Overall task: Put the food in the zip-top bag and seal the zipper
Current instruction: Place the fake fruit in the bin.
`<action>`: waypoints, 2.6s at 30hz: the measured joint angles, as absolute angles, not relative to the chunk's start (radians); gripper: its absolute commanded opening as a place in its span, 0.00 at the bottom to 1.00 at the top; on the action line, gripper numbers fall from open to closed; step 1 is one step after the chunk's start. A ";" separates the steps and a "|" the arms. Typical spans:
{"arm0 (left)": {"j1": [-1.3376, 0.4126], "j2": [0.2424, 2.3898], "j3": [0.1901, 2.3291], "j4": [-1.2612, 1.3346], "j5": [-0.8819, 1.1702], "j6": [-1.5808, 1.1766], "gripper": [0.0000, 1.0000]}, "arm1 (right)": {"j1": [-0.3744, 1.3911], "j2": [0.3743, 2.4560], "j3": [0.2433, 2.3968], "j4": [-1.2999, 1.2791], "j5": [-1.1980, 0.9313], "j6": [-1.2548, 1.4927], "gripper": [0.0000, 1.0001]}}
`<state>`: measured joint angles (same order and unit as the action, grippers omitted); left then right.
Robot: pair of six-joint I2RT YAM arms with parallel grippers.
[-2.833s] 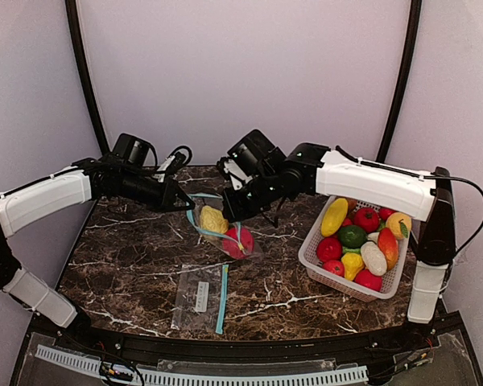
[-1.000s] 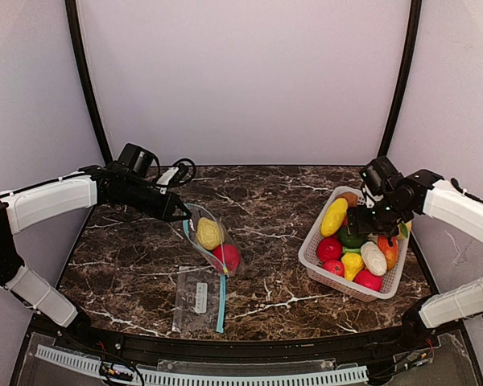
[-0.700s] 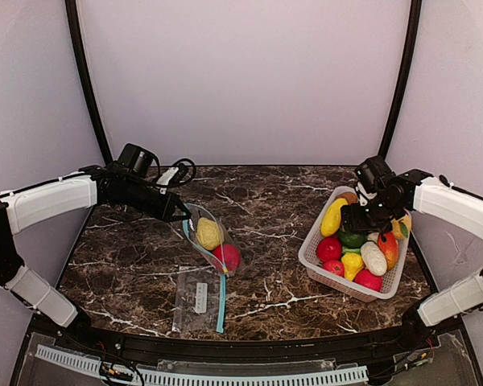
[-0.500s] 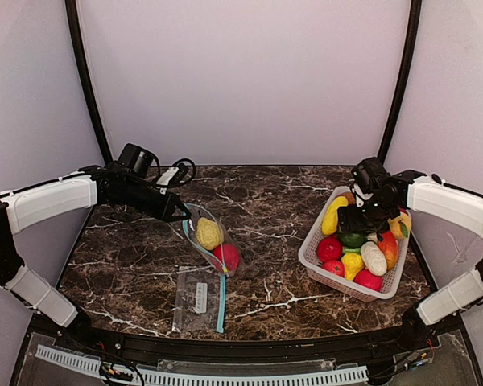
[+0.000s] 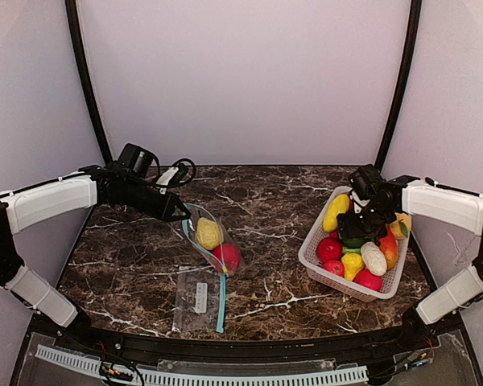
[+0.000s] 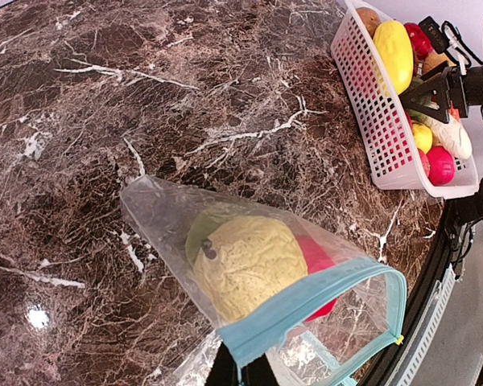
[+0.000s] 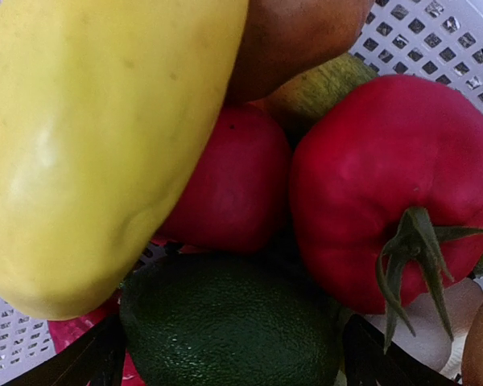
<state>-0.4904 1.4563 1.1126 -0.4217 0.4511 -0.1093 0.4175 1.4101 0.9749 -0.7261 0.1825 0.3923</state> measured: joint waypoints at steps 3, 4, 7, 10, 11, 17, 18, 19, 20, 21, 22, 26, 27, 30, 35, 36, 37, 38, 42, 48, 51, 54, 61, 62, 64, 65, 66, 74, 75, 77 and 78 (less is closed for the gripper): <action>-0.490 1.456 1.113 -0.422 0.451 -0.108 0.01 | 0.418 1.410 0.958 -0.724 0.184 0.396 0.83; -0.490 1.456 1.113 -0.422 0.451 -0.108 0.01 | 0.418 1.410 0.957 -0.721 0.184 0.396 0.81; -0.490 1.456 1.113 -0.422 0.451 -0.108 0.01 | 0.418 1.408 0.955 -0.718 0.187 0.401 0.78; -0.490 1.456 1.113 -0.422 0.451 -0.107 0.01 | 0.418 1.402 0.955 -0.718 0.189 0.403 0.76; -0.490 1.456 1.113 -0.422 0.451 -0.107 0.01 | 0.418 1.401 0.955 -0.718 0.189 0.402 0.76; -0.490 1.456 1.113 -0.422 0.450 -0.107 0.01 | 0.418 1.365 0.955 -0.731 0.202 0.403 0.75; -0.490 1.456 1.113 -0.423 0.450 -0.107 0.01 | 0.418 1.351 0.955 -0.738 0.205 0.404 0.75; -0.490 1.456 1.113 -0.423 0.450 -0.107 0.01 | 0.418 1.337 0.955 -0.746 0.207 0.405 0.75; -0.490 1.456 1.113 -0.423 0.450 -0.107 0.01 | 0.418 1.322 0.957 -0.756 0.209 0.406 0.75; -0.490 1.456 1.113 -0.423 0.450 -0.107 0.01 | 0.418 1.306 0.962 -0.769 0.211 0.406 0.75; -0.490 1.456 1.113 -0.423 0.450 -0.107 0.01 | 0.418 1.292 0.968 -0.782 0.214 0.408 0.74; -0.490 1.456 1.113 -0.423 0.465 -0.108 0.01 | 0.418 1.229 1.009 -0.831 0.209 0.421 0.72; -0.490 1.456 1.113 -0.423 0.474 -0.108 0.01 | 0.421 1.213 1.020 -0.839 0.195 0.423 0.72; -0.489 1.456 1.113 -0.421 0.513 -0.111 0.01 | 0.464 1.160 1.064 -0.842 0.150 0.432 0.72; -0.489 1.453 1.113 -0.420 0.546 -0.113 0.01 | 0.684 1.149 1.176 -0.785 0.074 0.454 0.71; -0.489 1.452 1.113 -0.420 0.550 -0.113 0.01 | 0.725 1.164 1.196 -0.768 0.065 0.458 0.71; -0.489 1.452 1.113 -0.420 0.554 -0.113 0.01 | 0.772 1.189 1.221 -0.748 0.056 0.463 0.71; -0.489 1.451 1.113 -0.420 0.558 -0.113 0.01 | 0.820 1.225 1.248 -0.719 0.045 0.471 0.71; -0.489 1.446 1.110 -0.418 0.565 -0.117 0.01 | 0.959 1.386 1.336 -0.612 0.016 0.509 0.71; -0.489 1.439 1.106 -0.417 0.564 -0.124 0.01 | 1.081 1.623 1.494 -0.516 -0.011 0.523 0.69; -0.489 1.439 1.104 -0.416 0.564 -0.128 0.01 | 1.091 1.649 1.518 -0.515 0.006 0.521 0.68; -0.489 1.439 1.104 -0.416 0.564 -0.128 0.01 | 1.090 1.639 1.520 -0.516 0.029 0.521 0.68; -0.489 1.439 1.104 -0.417 0.557 -0.128 0.01 | 1.089 1.528 1.510 -0.566 0.138 0.523 0.68; -0.489 1.439 1.104 -0.417 0.556 -0.128 0.01 | 1.089 1.499 1.509 -0.589 0.168 0.528 0.68; -0.489 1.439 1.104 -0.417 0.553 -0.128 0.01 | 1.089 1.434 1.507 -0.653 0.241 0.544 0.68; -0.489 1.439 1.104 -0.417 0.551 -0.127 0.01 | 1.087 1.401 1.506 -0.687 0.279 0.558 0.68; -0.489 1.439 1.104 -0.417 0.548 -0.127 0.01 | 1.082 1.365 1.503 -0.726 0.318 0.571 0.68; -0.489 1.439 1.104 -0.417 0.538 -0.127 0.01 | 0.926 1.125 1.314 -0.892 0.420 0.678 0.70; -0.489 1.439 1.104 -0.417 0.538 -0.127 0.01 | 0.890 1.107 1.269 -0.905 0.415 0.688 0.70; -0.489 1.439 1.104 -0.418 0.538 -0.127 0.01 | 0.830 1.095 1.193 -0.918 0.400 0.698 0.71; -0.489 1.439 1.104 -0.418 0.538 -0.127 0.01 | 0.796 1.095 1.144 -0.923 0.388 0.700 0.71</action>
<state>-0.4889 1.4391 1.1042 -0.4175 0.5377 -0.1272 0.7956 1.0946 1.1442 -0.9226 0.3878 0.7002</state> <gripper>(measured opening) 0.008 0.755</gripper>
